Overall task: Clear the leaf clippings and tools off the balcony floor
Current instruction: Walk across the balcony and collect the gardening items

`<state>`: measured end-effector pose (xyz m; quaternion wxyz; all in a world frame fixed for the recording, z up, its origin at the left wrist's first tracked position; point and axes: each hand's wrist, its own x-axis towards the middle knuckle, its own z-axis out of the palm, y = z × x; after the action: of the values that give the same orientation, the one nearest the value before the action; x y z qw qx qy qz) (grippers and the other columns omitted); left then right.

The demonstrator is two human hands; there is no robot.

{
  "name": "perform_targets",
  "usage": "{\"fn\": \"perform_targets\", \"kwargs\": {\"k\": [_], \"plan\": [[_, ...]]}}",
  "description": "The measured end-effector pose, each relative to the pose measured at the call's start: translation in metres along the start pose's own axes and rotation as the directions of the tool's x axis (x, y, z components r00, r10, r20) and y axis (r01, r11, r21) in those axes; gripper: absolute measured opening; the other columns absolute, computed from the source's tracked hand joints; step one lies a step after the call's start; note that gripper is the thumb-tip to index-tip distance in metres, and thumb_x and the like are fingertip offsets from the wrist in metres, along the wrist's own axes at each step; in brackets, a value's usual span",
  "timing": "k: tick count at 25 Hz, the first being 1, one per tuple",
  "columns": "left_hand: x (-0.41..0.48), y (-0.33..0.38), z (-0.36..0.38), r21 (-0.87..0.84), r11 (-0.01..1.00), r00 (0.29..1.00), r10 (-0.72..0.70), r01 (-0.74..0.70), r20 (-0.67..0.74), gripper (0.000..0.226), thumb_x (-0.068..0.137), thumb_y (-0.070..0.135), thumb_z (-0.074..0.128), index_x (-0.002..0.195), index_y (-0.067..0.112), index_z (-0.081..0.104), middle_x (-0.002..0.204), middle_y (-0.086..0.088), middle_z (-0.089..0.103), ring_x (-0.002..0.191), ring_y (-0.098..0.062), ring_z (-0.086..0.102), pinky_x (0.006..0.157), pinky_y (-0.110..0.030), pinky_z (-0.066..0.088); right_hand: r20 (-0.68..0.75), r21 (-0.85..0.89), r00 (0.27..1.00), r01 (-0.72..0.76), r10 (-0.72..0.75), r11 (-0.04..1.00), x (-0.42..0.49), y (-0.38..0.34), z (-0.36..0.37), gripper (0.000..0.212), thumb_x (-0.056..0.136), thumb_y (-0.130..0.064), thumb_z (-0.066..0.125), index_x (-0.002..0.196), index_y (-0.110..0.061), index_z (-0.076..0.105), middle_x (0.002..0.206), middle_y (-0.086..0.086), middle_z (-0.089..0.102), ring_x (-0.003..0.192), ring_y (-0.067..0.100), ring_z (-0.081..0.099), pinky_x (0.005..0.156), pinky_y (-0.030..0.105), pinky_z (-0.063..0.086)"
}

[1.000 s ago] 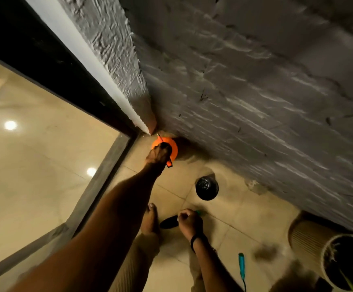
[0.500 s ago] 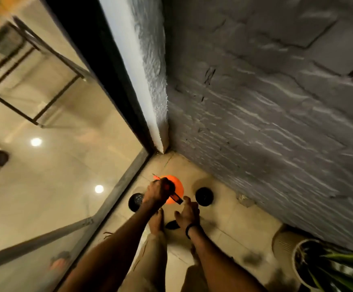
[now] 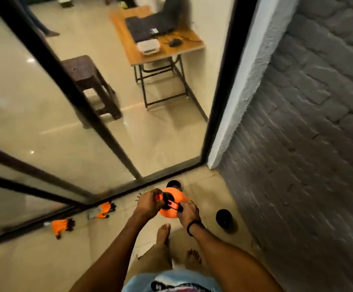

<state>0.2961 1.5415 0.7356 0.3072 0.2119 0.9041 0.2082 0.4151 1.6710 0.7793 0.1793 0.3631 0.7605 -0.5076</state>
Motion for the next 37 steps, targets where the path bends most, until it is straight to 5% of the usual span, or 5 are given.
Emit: {"fn": "perform_targets", "kwargs": {"k": [2, 5, 18, 26, 37], "plan": [[-0.035, -0.034, -0.004, -0.137, 0.989, 0.996, -0.071, 0.063, -0.057, 0.045, 0.065, 0.038, 0.062, 0.106, 0.02, 0.068, 0.092, -0.008, 0.073, 0.089, -0.03, 0.067, 0.069, -0.034, 0.05, -0.023, -0.269, 0.998, 0.053, -0.061, 0.962, -0.004, 0.001, 0.043, 0.028, 0.096, -0.013, 0.048, 0.118, -0.008, 0.064, 0.113, 0.015, 0.064, 0.105, 0.023, 0.061, 0.077, 0.023, 0.046], [-0.093, -0.093, -0.007, -0.262, 0.955, 0.97, -0.187, 0.142, -0.155, 0.045, 0.06, 0.041, 0.059, 0.1, 0.022, 0.067, 0.09, -0.005, 0.072, 0.088, -0.028, 0.067, 0.07, -0.033, 0.049, 0.096, -0.479, 0.985, 0.173, -0.144, 0.861, -0.007, -0.002, 0.107, 0.024, 0.092, -0.021, 0.054, 0.111, -0.011, 0.067, 0.083, 0.004, 0.059, 0.095, 0.026, 0.06, 0.068, 0.024, 0.037], [-0.36, -0.376, -0.015, -0.531, 0.748, 0.75, -0.599, 0.399, -0.28, 0.04, 0.062, 0.036, 0.063, 0.099, 0.02, 0.069, 0.097, -0.006, 0.069, 0.095, -0.029, 0.063, 0.069, -0.027, 0.036, 0.614, -0.651, 0.751, 0.655, -0.242, 0.383, -0.102, -0.072, 0.435, 0.014, 0.081, -0.018, 0.059, 0.089, -0.013, 0.069, 0.096, 0.013, 0.07, 0.095, 0.033, 0.063, 0.065, 0.029, 0.037], [-0.452, -0.517, -0.053, -0.737, 0.505, 0.455, -0.839, 0.45, -0.297, 0.031, 0.07, 0.02, 0.065, 0.1, 0.02, 0.072, 0.099, -0.004, 0.07, 0.096, -0.025, 0.062, 0.076, -0.028, 0.044, 0.855, -0.492, 0.495, 0.868, -0.154, 0.062, -0.13, -0.157, 0.641, 0.017, 0.081, -0.017, 0.059, 0.095, -0.012, 0.069, 0.099, 0.012, 0.071, 0.098, 0.034, 0.062, 0.068, 0.033, 0.041], [-0.509, -0.709, -0.163, -0.926, 0.2, -0.006, -0.977, 0.32, -0.213, 0.033, 0.079, 0.021, 0.071, 0.112, 0.019, 0.07, 0.112, -0.005, 0.069, 0.106, -0.025, 0.061, 0.083, -0.026, 0.042, 0.933, -0.34, 0.35, 0.934, -0.088, 0.109, -0.183, -0.295, 0.906, 0.037, 0.088, -0.04, 0.061, 0.104, -0.007, 0.067, 0.102, 0.011, 0.069, 0.092, 0.026, 0.064, 0.07, 0.026, 0.044]]}}
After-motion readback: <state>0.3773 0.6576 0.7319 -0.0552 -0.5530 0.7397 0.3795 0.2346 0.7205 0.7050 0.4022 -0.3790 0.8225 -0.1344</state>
